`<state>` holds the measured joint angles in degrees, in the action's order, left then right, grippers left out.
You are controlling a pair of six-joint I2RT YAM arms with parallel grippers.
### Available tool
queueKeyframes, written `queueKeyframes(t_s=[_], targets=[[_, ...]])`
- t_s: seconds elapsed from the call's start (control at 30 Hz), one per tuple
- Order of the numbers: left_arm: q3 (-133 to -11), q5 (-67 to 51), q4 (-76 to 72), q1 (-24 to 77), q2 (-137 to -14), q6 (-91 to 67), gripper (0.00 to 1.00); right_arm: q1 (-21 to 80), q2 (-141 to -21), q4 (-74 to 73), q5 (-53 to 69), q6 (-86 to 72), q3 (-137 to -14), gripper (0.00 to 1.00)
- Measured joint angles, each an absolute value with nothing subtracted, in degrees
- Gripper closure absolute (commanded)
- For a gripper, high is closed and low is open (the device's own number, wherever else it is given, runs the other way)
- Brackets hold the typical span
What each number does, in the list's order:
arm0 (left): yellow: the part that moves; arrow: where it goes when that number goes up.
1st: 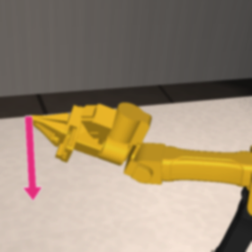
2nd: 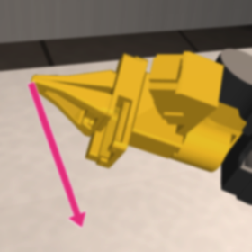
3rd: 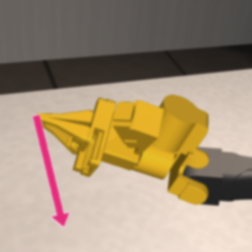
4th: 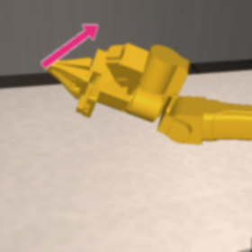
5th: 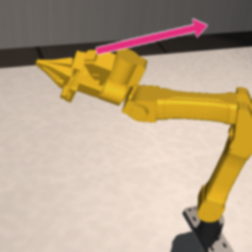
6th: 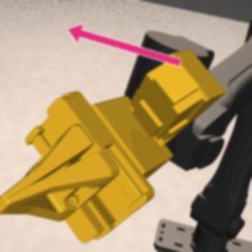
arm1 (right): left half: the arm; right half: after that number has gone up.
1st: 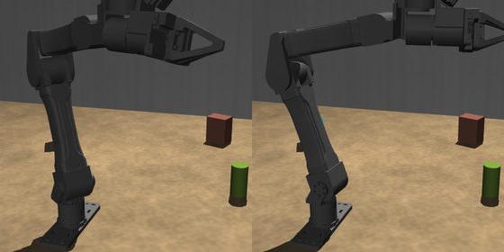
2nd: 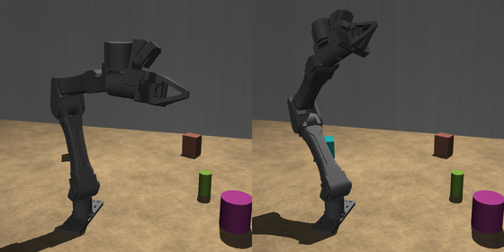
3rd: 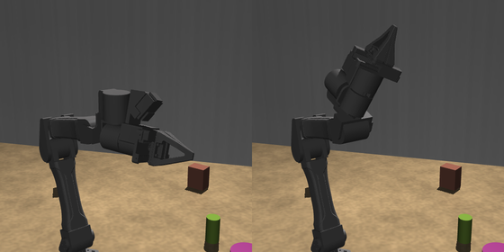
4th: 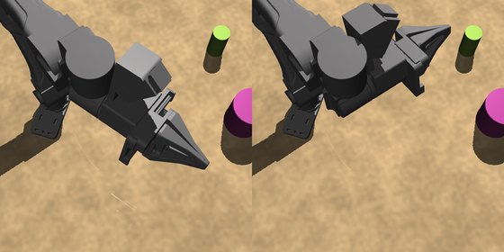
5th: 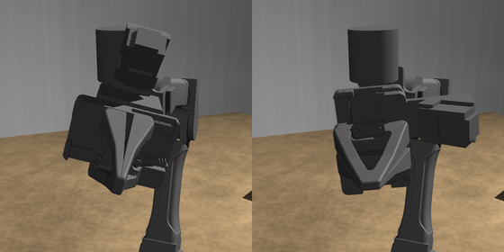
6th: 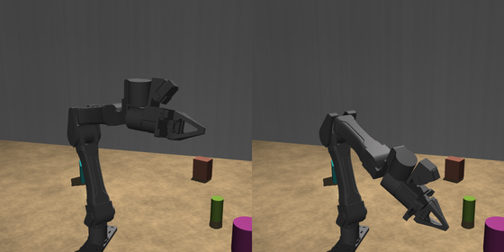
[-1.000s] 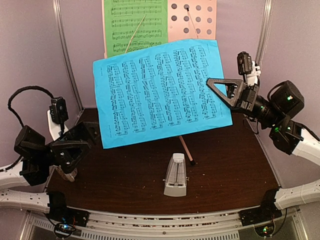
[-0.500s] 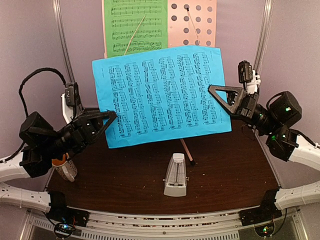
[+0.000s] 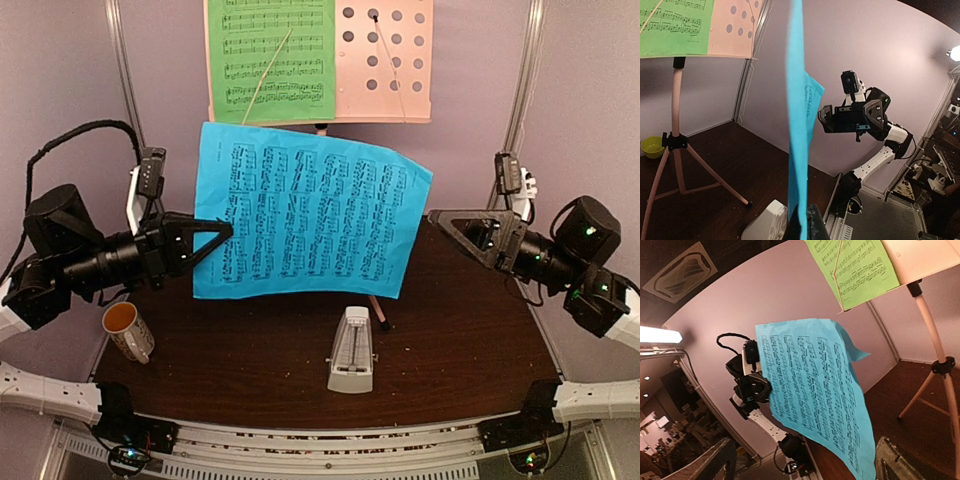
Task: Set up the instrument practice props
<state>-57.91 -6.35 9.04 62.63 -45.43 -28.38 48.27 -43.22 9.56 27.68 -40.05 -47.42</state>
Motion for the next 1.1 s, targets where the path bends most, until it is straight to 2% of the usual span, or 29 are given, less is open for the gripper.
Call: queueKeyframes(t_s=[0.23, 0.37, 0.53, 0.77, 1.1], targets=[[-68.2, -16.9, 26.5, 62.6, -46.9, -21.0, 1.00, 48.1, -41.7, -21.6, 19.3, -15.8, -67.8, 0.00], [-74.2, -24.5, 34.3, 62.6, -51.0, -17.5, 1.00, 48.1, -44.5, -29.5, 21.1, -8.7, -75.9, 0.02], [-79.7, -32.1, 42.1, 62.6, -56.2, -14.1, 1.00, 49.7, -51.2, -34.7, 25.7, -5.5, -80.1, 0.04], [-82.7, -43.3, 46.3, 63.2, -58.7, -13.0, 1.00, 58.9, -60.8, -39.9, 27.4, -0.5, -85.1, 0.02], [-85.3, -49.0, 48.2, 67.5, -63.4, -12.2, 1.00, 64.4, -69.6, -39.9, 29.1, 5.0, -90.5, 0.02]])
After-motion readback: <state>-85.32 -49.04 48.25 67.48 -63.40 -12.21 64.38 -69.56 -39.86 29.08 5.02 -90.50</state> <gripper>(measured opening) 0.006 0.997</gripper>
